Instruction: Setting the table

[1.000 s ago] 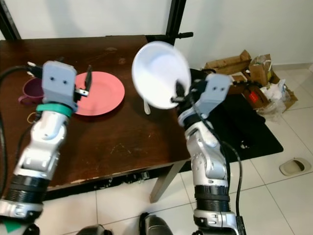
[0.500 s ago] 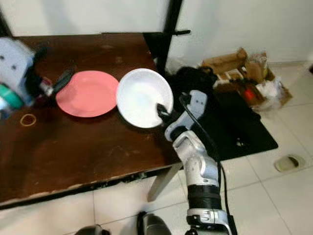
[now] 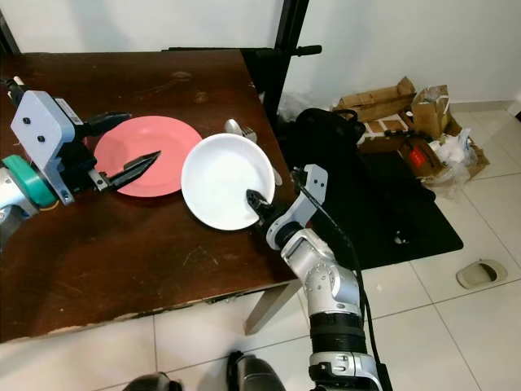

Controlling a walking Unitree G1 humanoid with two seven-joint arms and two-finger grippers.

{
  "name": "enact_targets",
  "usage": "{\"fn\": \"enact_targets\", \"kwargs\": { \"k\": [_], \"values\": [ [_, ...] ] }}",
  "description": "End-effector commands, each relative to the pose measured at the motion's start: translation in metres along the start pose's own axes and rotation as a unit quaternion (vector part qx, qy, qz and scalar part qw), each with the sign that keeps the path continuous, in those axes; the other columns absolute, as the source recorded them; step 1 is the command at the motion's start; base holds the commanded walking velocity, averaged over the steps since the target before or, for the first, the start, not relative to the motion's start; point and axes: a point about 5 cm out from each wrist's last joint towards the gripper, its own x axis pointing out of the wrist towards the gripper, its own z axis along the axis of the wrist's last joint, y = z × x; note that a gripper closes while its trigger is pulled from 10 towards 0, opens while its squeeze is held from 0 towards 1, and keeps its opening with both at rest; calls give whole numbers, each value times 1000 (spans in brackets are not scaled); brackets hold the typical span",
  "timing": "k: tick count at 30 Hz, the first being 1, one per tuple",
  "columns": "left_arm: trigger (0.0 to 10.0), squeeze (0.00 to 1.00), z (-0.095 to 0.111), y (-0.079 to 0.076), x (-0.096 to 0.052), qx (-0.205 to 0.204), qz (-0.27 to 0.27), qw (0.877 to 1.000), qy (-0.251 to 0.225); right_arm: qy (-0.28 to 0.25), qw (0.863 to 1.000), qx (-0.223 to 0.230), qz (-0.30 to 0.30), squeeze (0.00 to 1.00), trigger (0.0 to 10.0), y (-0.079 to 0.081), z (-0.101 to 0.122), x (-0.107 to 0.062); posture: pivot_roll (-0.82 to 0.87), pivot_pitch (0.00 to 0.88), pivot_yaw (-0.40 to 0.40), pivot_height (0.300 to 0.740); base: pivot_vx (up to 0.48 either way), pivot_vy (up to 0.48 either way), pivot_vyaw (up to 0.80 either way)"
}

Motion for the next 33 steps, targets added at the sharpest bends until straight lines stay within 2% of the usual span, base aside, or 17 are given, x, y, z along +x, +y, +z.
{"fn": "enact_targets", "kwargs": {
  "k": [1, 9, 10, 11, 13, 15, 19, 21, 23, 24, 25, 26, 27, 28, 33],
  "values": [
    [10000, 0, -1, -7, 0, -9, -20, 1000, 5, 8, 1000, 3, 0, 0, 10000, -3, -3, -4, 48, 14, -53, 740, 0, 0, 0],
    [10000, 0, -5, -14, 3, -18, -27, 999, 6, 17, 1000, 5, 7, 0, 10000, -2, -8, -11, 40, 13, -55, 740, 0, 0, 0],
    [10000, 0, -6, -15, 4, -19, -28, 999, 6, 20, 1000, 6, 9, 8, 10000, -2, -10, -14, 40, 13, -55, 740, 0, 0, 0],
    [10000, 0, -7, -15, 4, -19, -28, 999, 7, 21, 1000, 7, 10, 71, 10000, -1, -11, -15, 34, 12, -52, 740, 0, 0, 0],
    [10000, 0, -7, -16, 5, -20, -29, 999, 8, 22, 1000, 7, 12, 71, 10000, -1, -11, -16, 34, 12, -52, 740, 0, 0, 0],
    [10000, 0, -7, -17, 6, -21, -30, 999, 8, 25, 1000, 8, 15, 129, 10000, 0, -13, -17, 32, 11, -51, 740, 0, 0, 0],
    [10000, 0, -8, -17, 6, -22, -31, 999, 8, 27, 999, 9, 18, 129, 10000, 1, -14, -17, 32, 10, -52, 740, 0, 0, 0],
    [10000, 0, -8, -18, 6, -24, -31, 999, 8, 29, 999, 10, 23, 557, 10000, 3, -14, -18, 33, 9, -53, 740, 0, 0, 0],
    [10000, 0, -8, -18, 6, -24, -31, 999, 8, 29, 999, 10, 23, 557, 10000, 3, -14, -18, 33, 9, -53, 740, 0, 0, 0],
    [10000, 0, -9, -19, 7, -25, -32, 999, 9, 31, 999, 9, 26, 722, 10000, 4, -15, -18, 32, 8, -55, 740, 0, 0, 0],
    [10000, 0, -9, -19, 7, -25, -32, 999, 9, 31, 999, 9, 26, 722, 10000, 4, -15, -18, 32, 8, -55, 740, 0, 0, 0],
    [10000, 0, -10, -20, 7, -26, -32, 999, 9, 33, 999, 8, 32, 812, 10000, 6, -15, -18, 32, 9, -57, 740, 0, 0, 0],
    [10000, 0, -10, -20, 7, -26, -32, 999, 9, 33, 999, 8, 32, 812, 10000, 6, -15, -18, 32, 9, -57, 740, 0, 0, 0],
    [10000, 0, -11, -20, 7, -27, -32, 999, 10, 36, 999, 6, 38, 996, 10000, 8, -15, -18, 32, 7, -58, 740, 0, 0, 0],
    [10000, 0, -12, -21, 7, -27, -32, 999, 10, 37, 998, 5, 41, 1000, 10000, 9, -15, -18, 32, 8, -58, 740, 0, 0, 0]
  ]
}}
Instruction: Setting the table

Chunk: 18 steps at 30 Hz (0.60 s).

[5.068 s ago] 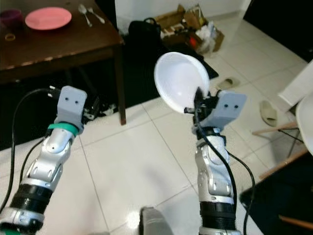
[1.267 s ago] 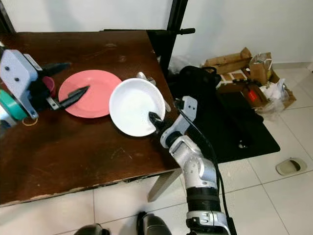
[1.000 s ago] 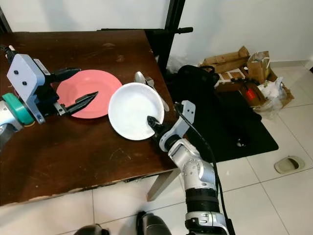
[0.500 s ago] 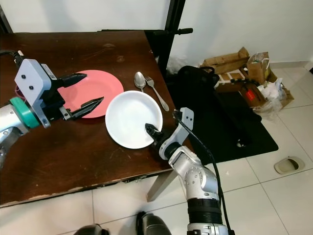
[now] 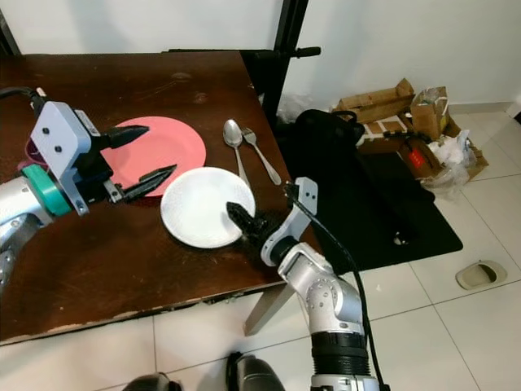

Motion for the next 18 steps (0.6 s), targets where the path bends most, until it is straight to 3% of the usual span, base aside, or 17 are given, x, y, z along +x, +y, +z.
{"fn": "enact_targets", "kwargs": {
  "k": [1, 7, 8, 9, 10, 13, 16, 18],
  "values": [
    [10000, 0, -6, -3, 0, -2, -3, 1000, 11, 4, 1000, 1, -2, 1000, 10000, -2, -2, -4, 31, 7, -58, 740, 0, 0, 0],
    [10000, 0, -7, -4, 1, -1, -3, 1000, 12, 4, 1000, -1, 1, 1000, 10000, -2, -1, -5, 27, 9, -56, 740, 0, 0, 0],
    [10000, 0, -7, -4, 2, -1, -4, 1000, 12, 5, 1000, -7, 6, 890, 10000, -1, -1, -7, 24, 10, -55, 740, 0, 0, 0],
    [10000, 0, -7, -4, 2, -1, -4, 1000, 12, 5, 1000, -7, 6, 890, 10000, -1, -1, -7, 24, 10, -55, 740, 0, 0, 0],
    [10000, 0, -7, -5, 2, -1, -5, 1000, 12, 6, 1000, -12, 7, 0, 10000, -1, -1, -9, 22, 11, -56, 740, 0, 0, 0],
    [10000, 0, -7, -5, 3, -1, -5, 1000, 12, 6, 1000, -15, 8, 0, 10000, -1, 0, -11, 22, 11, -56, 740, 0, 0, 0],
    [10000, 0, -11, -7, 7, -13, 9, 1000, 9, -39, 996, -78, -36, 0, 10000, -16, 21, -34, 6, 14, -49, 740, 0, 0, 0],
    [10000, 0, -12, -8, 9, -17, 16, 1000, 8, -55, 993, -88, -47, 0, 10000, -19, 28, -42, -3, 13, -43, 740, 0, 0, 0]
  ]
}}
